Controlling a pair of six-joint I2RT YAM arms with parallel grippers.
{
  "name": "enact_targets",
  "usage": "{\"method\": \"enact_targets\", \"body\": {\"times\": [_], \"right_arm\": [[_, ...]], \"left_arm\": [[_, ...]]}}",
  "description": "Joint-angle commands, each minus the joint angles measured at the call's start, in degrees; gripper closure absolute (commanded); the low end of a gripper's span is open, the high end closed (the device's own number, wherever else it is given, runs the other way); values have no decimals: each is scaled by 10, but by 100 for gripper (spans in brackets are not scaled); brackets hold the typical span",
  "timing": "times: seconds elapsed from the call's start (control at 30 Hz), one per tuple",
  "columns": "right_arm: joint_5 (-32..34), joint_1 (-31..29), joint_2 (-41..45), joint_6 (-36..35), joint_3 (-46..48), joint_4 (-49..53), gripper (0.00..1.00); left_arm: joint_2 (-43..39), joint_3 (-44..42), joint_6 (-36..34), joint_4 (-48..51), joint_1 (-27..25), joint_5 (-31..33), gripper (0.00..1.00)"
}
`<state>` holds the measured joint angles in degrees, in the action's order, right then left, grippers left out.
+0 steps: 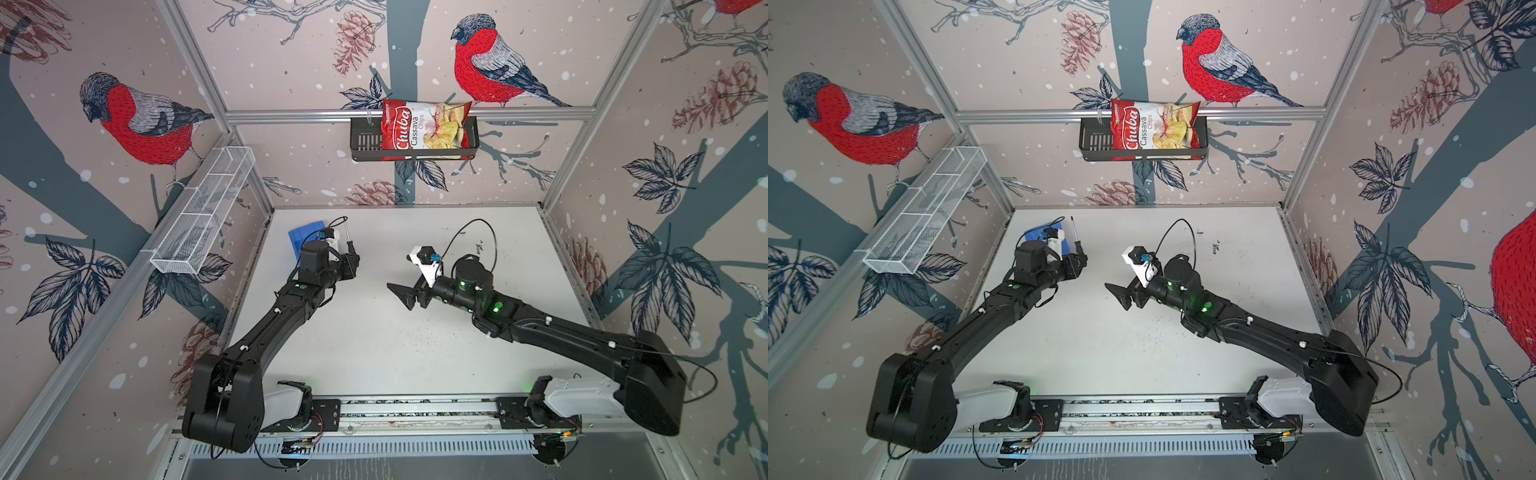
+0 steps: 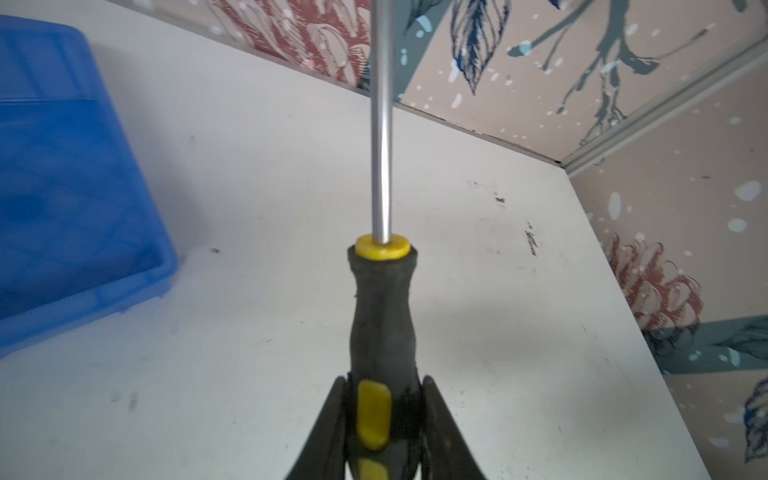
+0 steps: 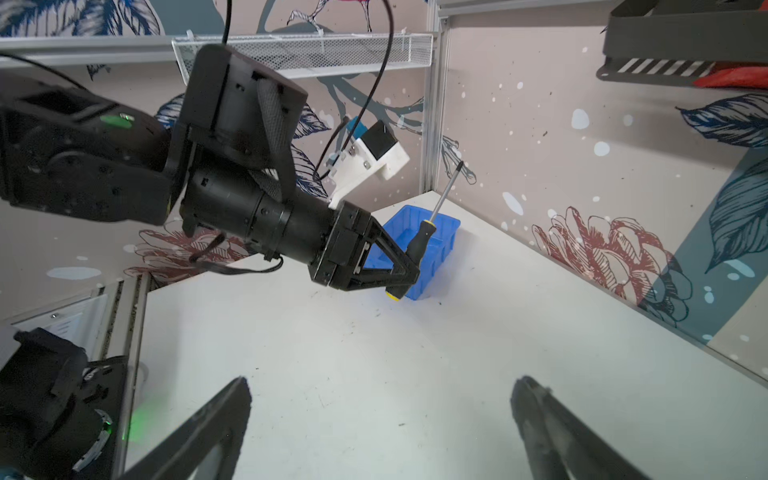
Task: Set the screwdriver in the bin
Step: 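Move the left gripper with the screwdriver over the blue bin while the right arm withdraws, then lower the screwdriver into the blue bin and open the left gripper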
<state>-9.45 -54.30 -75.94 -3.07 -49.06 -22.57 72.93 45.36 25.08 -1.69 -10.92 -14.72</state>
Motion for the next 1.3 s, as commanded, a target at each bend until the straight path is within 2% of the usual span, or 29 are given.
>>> {"method": "enact_targets", "body": {"times": [0.0, 0.33, 0.4, 0.6, 1.0, 1.27], "right_arm": [[14, -12, -28, -32, -27, -15, 1], [28, -32, -90, -66, -94, -11, 1], [28, -35, -100, -69, -104, -10, 1], [31, -41, -113, -79, -116, -1, 1], [39, -41, -122, -91, -120, 17, 1], [31, -41, -133, -88, -133, 30, 1]], "left_arm": [[15, 25, 10, 49, 35, 35, 91], [100, 102, -29, 90, 106, 86, 91], [129, 114, -36, 103, 112, 104, 91], [235, 223, -59, 179, 121, 145, 91], [410, 379, -87, 301, 139, 150, 90], [472, 430, -87, 342, 140, 157, 90]]}}
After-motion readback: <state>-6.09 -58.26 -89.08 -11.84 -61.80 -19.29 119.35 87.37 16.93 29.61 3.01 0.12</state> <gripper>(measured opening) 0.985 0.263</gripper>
